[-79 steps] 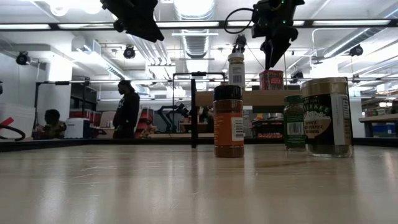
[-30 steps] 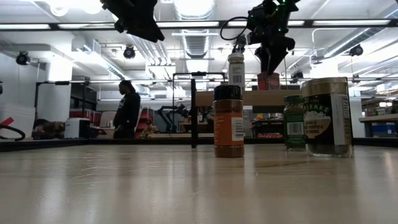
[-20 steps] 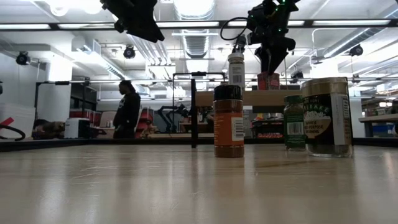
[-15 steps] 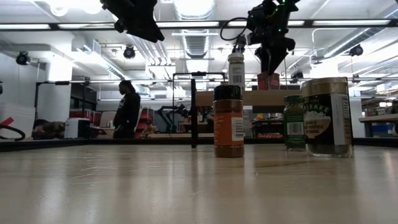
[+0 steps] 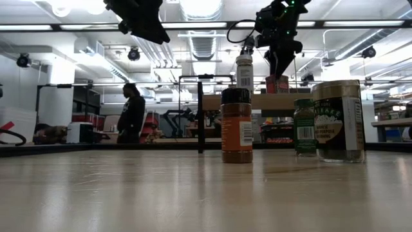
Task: Shelf spices
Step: Remove the red seasoning can from the shelf
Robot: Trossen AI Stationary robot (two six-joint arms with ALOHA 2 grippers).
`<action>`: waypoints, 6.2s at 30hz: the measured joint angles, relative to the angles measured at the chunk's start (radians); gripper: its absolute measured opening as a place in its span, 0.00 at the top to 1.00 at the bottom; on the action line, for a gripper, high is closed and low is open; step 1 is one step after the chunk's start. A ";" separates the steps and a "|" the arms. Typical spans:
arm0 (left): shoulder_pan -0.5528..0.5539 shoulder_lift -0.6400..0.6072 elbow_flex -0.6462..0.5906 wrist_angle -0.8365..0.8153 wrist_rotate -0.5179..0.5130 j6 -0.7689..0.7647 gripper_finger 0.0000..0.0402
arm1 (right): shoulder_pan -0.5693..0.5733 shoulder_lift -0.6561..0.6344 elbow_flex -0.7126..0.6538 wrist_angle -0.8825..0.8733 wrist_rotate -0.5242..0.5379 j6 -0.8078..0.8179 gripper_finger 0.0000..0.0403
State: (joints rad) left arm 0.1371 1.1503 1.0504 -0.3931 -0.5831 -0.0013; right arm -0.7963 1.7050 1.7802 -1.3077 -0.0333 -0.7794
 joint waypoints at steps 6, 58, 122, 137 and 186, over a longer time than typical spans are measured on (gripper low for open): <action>0.000 0.000 0.000 -0.006 0.000 0.000 0.49 | 0.005 -0.008 0.000 -0.042 -0.012 0.063 0.36; 0.000 0.000 0.000 -0.014 0.026 -0.005 0.49 | 0.079 -0.061 -0.006 -0.077 0.007 0.109 0.20; 0.000 0.000 0.000 -0.027 0.026 -0.008 0.49 | 0.079 -0.032 -0.099 -0.088 0.055 0.089 0.48; 0.000 0.000 0.000 -0.027 0.026 -0.008 0.49 | 0.126 -0.035 0.099 -0.201 0.062 0.206 0.50; 0.000 0.000 0.000 -0.027 0.037 -0.027 0.49 | 0.753 0.029 0.095 -0.060 -0.145 0.637 0.52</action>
State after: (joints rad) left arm 0.1371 1.1507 1.0504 -0.4206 -0.5465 -0.0288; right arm -0.0438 1.7342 1.8751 -1.3680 -0.1782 -0.1427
